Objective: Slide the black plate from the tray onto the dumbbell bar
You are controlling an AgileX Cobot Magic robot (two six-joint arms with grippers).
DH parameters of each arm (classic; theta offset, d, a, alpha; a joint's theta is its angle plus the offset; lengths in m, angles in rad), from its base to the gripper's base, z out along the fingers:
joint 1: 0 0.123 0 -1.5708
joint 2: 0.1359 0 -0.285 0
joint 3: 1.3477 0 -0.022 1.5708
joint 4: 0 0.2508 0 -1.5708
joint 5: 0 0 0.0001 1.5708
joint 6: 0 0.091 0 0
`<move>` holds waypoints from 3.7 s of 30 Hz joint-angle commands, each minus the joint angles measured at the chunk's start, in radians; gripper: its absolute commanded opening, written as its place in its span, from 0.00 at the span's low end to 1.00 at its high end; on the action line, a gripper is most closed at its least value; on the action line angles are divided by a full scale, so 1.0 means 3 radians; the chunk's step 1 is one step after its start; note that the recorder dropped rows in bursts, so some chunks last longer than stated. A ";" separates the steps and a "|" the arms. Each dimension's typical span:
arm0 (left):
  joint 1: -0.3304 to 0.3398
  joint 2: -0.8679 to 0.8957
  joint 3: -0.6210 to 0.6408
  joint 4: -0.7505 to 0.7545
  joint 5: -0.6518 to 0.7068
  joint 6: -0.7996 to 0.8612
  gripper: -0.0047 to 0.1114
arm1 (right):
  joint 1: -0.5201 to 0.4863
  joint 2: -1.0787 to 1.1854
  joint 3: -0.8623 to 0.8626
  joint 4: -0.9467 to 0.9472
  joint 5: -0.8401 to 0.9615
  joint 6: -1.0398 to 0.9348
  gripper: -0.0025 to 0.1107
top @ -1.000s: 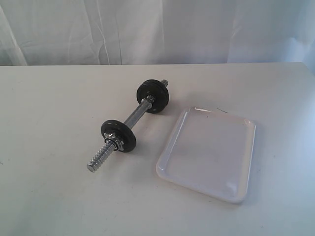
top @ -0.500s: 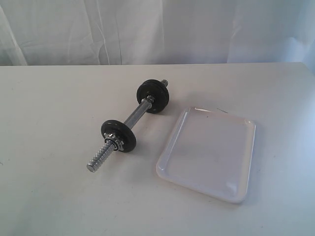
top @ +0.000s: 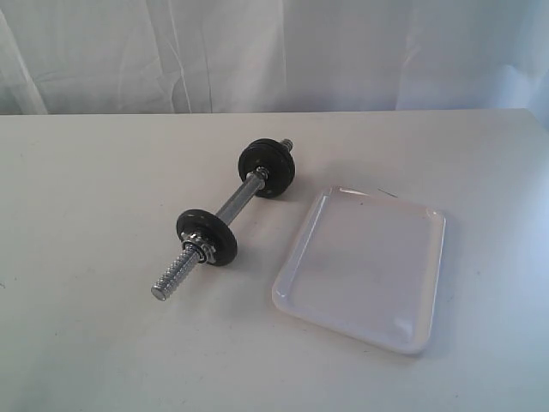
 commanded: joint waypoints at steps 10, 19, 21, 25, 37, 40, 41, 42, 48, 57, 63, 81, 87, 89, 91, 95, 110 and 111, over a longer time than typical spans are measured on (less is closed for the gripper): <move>-0.0015 -0.0013 0.0016 -0.0022 0.0015 0.0012 0.04 | -0.0007 -0.0016 0.0016 -0.0023 -0.0018 0.0019 0.02; -0.0015 -0.0013 0.0016 -0.0022 0.0015 0.0012 0.04 | -0.0007 -0.0016 0.0016 -0.0023 -0.0018 0.0019 0.02; -0.0015 -0.0013 0.0016 -0.0022 0.0015 0.0012 0.04 | -0.0007 -0.0016 0.0016 -0.0005 -0.0018 0.0019 0.02; -0.0015 -0.0013 0.0016 -0.0022 0.0015 0.0012 0.04 | -0.0007 -0.0157 0.0179 -0.0004 -0.0050 0.0019 0.02; -0.0015 -0.0013 0.0016 -0.0022 0.0015 0.0012 0.04 | -0.0007 -0.1474 0.1531 -0.0045 -0.0060 0.0019 0.02; -0.0015 -0.0013 0.0016 -0.0022 0.0015 0.0012 0.04 | -0.0007 -0.1753 0.1856 -0.0086 -0.0168 0.0005 0.02; -0.0015 -0.0013 0.0016 -0.0022 0.0015 0.0012 0.04 | -0.0007 -0.1805 0.1946 -0.0156 -0.0183 0.0019 0.02; -0.0015 -0.0013 0.0016 -0.0022 0.0015 0.0012 0.04 | -0.0007 -0.1805 0.2034 -0.0294 -0.0180 0.0018 0.02; -0.0015 -0.0013 0.0016 -0.0022 0.0015 0.0012 0.04 | -0.0007 -0.1805 0.2304 -0.0394 -0.0432 0.0019 0.02; -0.0015 -0.0013 0.0016 -0.0022 0.0015 0.0012 0.04 | -0.0007 -0.1805 0.2617 -0.0635 -0.0778 0.0019 0.02; -0.0011 -0.0013 0.0016 -0.0022 0.0003 0.0012 0.04 | -0.0007 -0.1805 0.2764 -0.1472 -0.1034 0.0026 0.02; -0.0011 -0.0013 0.0016 -0.0022 -0.0003 0.0012 0.04 | -0.0253 -0.1805 0.2764 -0.1620 -0.1020 0.0026 0.02; -0.0011 -0.0013 0.0016 -0.0022 -0.0003 0.0012 0.04 | -0.0343 -0.1805 0.2764 -0.1620 -0.1027 0.0026 0.02; -0.0011 -0.0013 0.0016 -0.0022 -0.0003 0.0012 0.04 | -0.0367 -0.1805 0.2764 -0.1620 -0.1027 0.0026 0.02; -0.0011 -0.0013 0.0016 -0.0022 -0.0003 0.0012 0.04 | -0.0375 -0.1805 0.2764 -0.1620 -0.1027 0.0026 0.02; -0.0011 -0.0013 0.0016 -0.0022 -0.0003 0.0012 0.04 | -0.0374 -0.1805 0.2764 -0.1607 -0.1013 0.0026 0.02; -0.0011 -0.0013 0.0016 -0.0022 -0.0003 0.0012 0.04 | -0.0374 -0.1805 0.2764 -0.1607 -0.1028 0.0956 0.02; -0.0011 -0.0013 0.0016 -0.0022 -0.0003 0.0012 0.04 | -0.0374 -0.1805 0.2764 -0.1607 -0.1028 0.1193 0.02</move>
